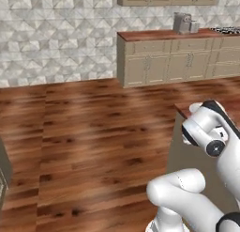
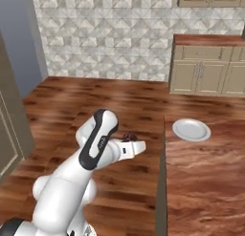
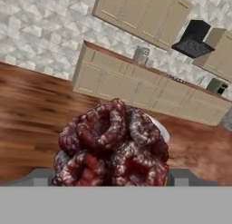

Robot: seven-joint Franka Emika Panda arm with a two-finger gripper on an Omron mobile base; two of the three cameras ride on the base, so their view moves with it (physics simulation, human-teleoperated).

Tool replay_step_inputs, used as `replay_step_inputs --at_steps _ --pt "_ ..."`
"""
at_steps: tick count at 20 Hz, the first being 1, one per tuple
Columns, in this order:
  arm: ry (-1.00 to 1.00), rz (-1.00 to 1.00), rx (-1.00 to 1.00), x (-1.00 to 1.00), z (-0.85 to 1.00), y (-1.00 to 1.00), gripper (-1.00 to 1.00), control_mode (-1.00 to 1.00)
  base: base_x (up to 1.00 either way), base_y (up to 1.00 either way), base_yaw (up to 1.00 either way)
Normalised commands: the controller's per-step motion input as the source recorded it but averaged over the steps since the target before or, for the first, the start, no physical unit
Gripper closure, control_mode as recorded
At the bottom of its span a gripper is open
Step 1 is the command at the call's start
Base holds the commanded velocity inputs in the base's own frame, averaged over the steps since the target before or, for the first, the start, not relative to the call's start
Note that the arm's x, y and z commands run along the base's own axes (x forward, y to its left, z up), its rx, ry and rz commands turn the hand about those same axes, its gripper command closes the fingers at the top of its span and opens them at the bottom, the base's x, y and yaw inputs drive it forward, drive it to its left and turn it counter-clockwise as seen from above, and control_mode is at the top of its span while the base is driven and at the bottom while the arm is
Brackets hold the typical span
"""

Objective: Take the baked cake out of the oven and place it on the plate for cooling. Then close the oven door.

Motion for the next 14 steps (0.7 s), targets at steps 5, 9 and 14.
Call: replay_step_inputs --at_steps 5,9,14 --pt "0.0 0.0 0.0 0.0 0.0 0.0 1.0 1.0 0.06 0.72 -0.42" --pt "0.0 0.0 0.0 0.0 0.0 0.0 1.0 1.0 0.4 0.84 -0.2" --pt "0.0 0.0 0.0 0.0 0.0 0.0 1.0 1.0 0.62 0.22 -0.2"
